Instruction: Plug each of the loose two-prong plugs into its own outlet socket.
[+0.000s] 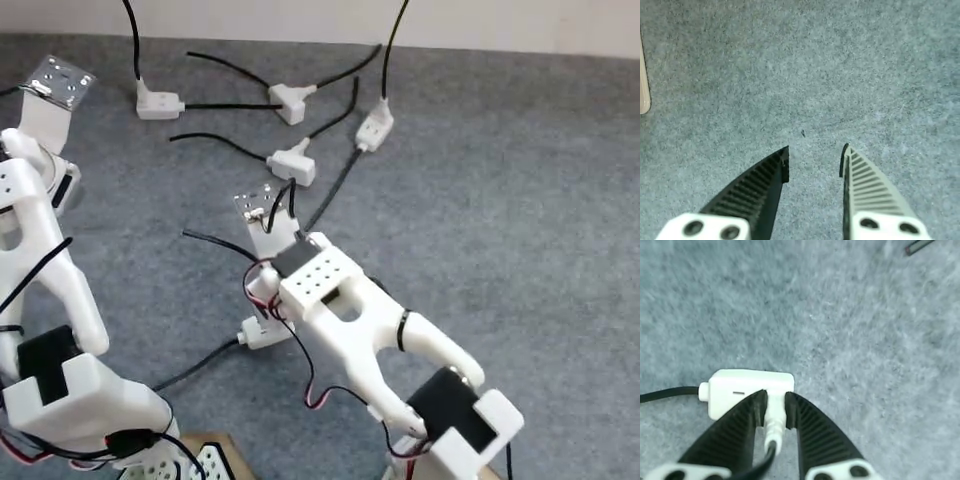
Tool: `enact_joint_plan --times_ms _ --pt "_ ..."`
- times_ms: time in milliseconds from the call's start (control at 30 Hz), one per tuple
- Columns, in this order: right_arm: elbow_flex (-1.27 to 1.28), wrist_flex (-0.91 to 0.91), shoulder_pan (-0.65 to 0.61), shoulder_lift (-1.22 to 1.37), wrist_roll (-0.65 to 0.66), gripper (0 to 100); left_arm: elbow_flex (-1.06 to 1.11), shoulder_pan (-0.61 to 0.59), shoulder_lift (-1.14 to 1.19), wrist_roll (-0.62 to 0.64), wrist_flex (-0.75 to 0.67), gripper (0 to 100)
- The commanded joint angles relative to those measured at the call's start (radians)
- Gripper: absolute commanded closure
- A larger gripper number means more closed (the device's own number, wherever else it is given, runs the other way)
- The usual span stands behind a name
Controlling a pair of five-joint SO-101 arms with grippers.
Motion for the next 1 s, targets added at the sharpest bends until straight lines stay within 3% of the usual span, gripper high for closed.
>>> enact_joint_plan --times_ms 0,233,433,500,700,967 --pt "0.113 -0.094 -0.028 0.007 -0.008 99.3 -0.044 -0.01 -0.005 0.009 0.003 82" --pt "0.124 -0.105 -0.025 0.007 0.002 97.1 -0.045 -0.01 -0.005 0.008 0.0 82" --pt "0.131 -0.094 -0.028 0.005 0.017 68.7 -0.045 -0.012 -0.005 0.008 0.005 82" --pt "0.125 -0.084 -0.028 0.005 0.018 64.2 -0.045 -0.012 -0.005 0.008 0.005 82" --pt "0.122 -0.082 -0.022 -0.073 0.04 64.0 -0.042 -0.012 -0.004 0.008 0.005 82" --pt "0.119 -0.016 0.073 -0.51 0.103 64.0 -0.039 -0.01 -0.005 0.008 0.005 82"
